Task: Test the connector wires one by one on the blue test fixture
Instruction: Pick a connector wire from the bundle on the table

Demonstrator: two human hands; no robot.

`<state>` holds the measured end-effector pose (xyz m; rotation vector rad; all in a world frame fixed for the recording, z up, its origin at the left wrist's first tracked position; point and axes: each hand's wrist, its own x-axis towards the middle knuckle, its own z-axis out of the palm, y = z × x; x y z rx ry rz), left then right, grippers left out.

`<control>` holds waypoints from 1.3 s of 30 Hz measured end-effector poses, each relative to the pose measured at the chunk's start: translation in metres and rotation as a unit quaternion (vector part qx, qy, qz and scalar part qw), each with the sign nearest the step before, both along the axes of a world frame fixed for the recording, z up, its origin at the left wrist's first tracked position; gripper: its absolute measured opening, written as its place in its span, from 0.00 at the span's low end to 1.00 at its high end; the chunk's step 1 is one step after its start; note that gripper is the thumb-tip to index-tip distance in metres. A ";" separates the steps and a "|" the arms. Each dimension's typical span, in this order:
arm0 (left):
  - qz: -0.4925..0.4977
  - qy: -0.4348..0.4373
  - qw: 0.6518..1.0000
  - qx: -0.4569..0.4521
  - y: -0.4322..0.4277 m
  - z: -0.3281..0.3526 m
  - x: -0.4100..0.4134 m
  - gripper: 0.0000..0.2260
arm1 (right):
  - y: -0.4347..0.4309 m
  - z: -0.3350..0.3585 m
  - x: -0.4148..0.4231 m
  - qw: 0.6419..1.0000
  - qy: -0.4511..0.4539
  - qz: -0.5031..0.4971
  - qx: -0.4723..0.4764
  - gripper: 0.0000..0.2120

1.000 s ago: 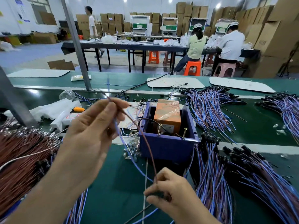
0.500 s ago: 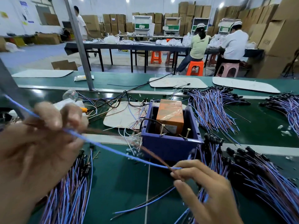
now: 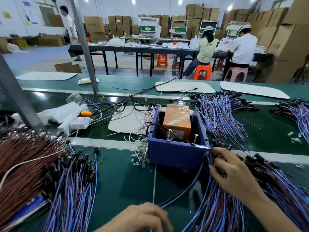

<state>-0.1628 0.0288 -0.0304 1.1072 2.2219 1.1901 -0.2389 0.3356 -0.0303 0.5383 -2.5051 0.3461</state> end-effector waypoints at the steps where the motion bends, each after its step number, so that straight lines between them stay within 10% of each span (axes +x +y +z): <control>1: 0.029 0.039 0.999 0.001 0.009 -0.002 -0.002 0.02 | -0.002 -0.002 0.001 1.000 0.004 -0.002 -0.012 0.09; 7: 0.226 0.094 0.964 -0.106 0.064 -0.029 0.014 0.11 | -0.021 0.001 0.014 0.992 0.065 0.013 -0.106 0.12; 9: 0.218 -0.038 0.966 -0.132 0.095 -0.029 0.003 0.15 | -0.034 0.001 0.024 0.992 0.028 0.053 -0.110 0.13; 11: 0.380 0.098 0.880 -0.265 0.146 -0.028 -0.022 0.12 | -0.048 -0.003 0.033 0.992 -0.020 0.091 -0.080 0.12; 16: 0.204 0.087 0.968 -0.120 0.015 -0.007 -0.007 0.14 | -0.066 -0.010 0.046 0.978 -0.132 0.155 0.047 0.10; 20: 0.444 0.279 0.705 -0.478 -0.064 -0.007 -0.078 0.19 | -0.072 -0.010 0.048 0.974 -0.154 0.151 0.065 0.14; 22: 0.440 0.236 0.670 -0.550 -0.081 -0.010 -0.098 0.18 | -0.077 -0.010 0.046 0.969 -0.182 0.157 0.051 0.21; 28: 0.469 0.223 0.700 -0.490 -0.085 -0.019 -0.118 0.12 | -0.094 -0.010 0.046 0.946 -0.272 0.177 -0.018 0.15; 32: 0.489 0.248 0.813 -0.197 -0.059 0.002 -0.103 0.07 | -0.102 0.001 0.054 0.907 -0.358 0.171 -0.138 0.11; 34: 0.458 0.285 0.842 -0.013 -0.034 0.025 -0.085 0.06 | -0.109 0.011 0.059 0.836 -0.440 0.170 -0.281 0.16; 39: 0.210 0.288 0.923 0.147 0.032 0.062 -0.020 0.11 | -0.126 0.028 0.055 0.476 -0.626 0.133 -0.604 0.22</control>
